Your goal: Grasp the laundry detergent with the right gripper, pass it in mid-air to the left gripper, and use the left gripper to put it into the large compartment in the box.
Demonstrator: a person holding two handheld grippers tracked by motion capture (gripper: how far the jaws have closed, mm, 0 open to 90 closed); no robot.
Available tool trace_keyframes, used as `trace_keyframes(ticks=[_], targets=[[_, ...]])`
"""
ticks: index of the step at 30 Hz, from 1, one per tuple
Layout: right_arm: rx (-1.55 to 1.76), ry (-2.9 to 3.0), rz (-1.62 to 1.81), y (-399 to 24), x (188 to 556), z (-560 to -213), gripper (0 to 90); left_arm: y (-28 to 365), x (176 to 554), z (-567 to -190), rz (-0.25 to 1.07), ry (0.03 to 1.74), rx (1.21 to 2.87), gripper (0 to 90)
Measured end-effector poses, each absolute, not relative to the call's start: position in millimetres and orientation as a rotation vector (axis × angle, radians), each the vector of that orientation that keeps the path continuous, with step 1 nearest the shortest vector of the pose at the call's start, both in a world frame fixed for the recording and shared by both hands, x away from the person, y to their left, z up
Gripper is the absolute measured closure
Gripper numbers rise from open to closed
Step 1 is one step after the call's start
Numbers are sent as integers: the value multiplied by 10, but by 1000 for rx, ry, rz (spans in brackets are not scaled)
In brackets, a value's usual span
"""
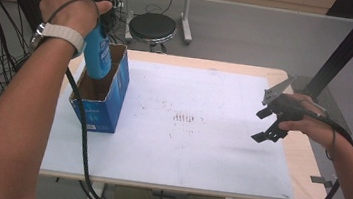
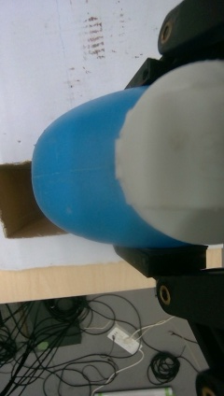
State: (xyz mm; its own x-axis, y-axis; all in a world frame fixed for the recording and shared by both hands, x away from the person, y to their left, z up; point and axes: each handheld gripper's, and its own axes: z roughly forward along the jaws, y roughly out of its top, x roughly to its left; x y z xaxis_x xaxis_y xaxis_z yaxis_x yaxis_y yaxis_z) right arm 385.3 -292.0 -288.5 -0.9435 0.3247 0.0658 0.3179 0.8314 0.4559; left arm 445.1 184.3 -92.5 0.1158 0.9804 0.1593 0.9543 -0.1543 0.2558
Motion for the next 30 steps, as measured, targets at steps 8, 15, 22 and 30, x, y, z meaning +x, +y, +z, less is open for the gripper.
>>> trace_keyframes(ticks=[8, 15, 22, 30], targets=[[534, 2996, 741, -2910, 3860, -2907, 88, 1912, 4455, -1065, 429, 1989, 2279, 376], [536, 2995, 742, -2905, 3864, -2914, 88, 1924, 4446, -1167, 433, 1978, 2295, 376], [538, 2995, 738, -2909, 3857, -2929, 88, 1949, 4458, -1303, 415, 1981, 2294, 376], [542, 2997, 735, -2910, 3860, -2953, 88, 1977, 4467, -1466, 413, 1969, 2304, 376]])
